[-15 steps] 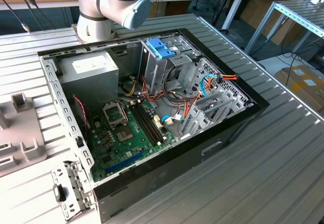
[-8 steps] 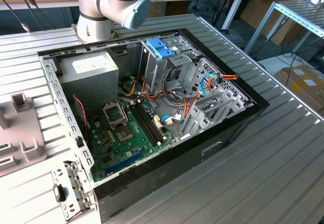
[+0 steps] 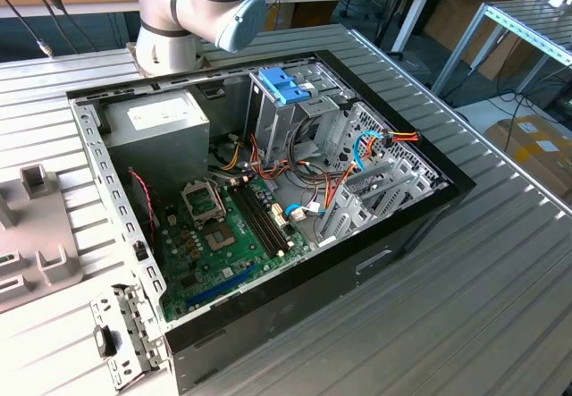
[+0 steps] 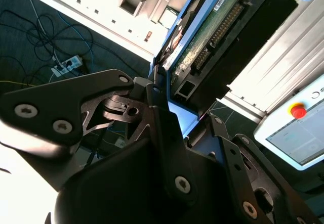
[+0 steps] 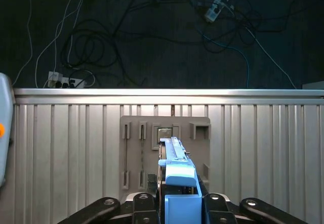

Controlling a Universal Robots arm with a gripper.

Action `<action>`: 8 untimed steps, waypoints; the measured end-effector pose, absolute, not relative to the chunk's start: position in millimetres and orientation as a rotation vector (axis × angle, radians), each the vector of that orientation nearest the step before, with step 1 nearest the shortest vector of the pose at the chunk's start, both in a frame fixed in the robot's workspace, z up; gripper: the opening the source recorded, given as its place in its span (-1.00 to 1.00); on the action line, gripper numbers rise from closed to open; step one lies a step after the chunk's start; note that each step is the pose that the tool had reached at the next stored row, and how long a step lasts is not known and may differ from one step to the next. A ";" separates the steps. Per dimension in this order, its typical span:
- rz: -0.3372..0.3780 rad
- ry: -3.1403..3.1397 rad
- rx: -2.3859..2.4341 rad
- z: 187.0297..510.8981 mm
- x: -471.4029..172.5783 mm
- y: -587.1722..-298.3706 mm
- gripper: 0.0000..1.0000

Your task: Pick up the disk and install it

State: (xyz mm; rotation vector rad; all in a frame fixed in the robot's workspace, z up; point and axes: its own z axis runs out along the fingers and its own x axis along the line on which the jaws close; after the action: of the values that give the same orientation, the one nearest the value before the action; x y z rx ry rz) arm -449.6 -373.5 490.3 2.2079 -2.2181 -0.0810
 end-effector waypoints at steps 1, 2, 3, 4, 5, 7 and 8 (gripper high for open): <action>-0.081 -2.218 2.208 490.3 -449.5 -373.6 -0.25; -0.081 -2.218 2.208 490.3 -449.5 -373.8 -0.25; -0.081 -2.218 2.208 490.2 -449.5 -374.0 -0.25; -0.081 -2.218 2.208 490.0 -449.3 -375.1 -0.25; -0.080 -2.218 2.208 489.8 -449.1 -376.2 -0.25; -0.080 -2.218 2.207 489.6 -448.8 -377.4 -0.25; -0.080 -2.218 2.207 489.5 -448.8 -377.6 -0.25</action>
State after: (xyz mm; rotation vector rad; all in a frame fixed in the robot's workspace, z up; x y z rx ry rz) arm -448.8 -377.6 489.5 2.2075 -2.2177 -0.0800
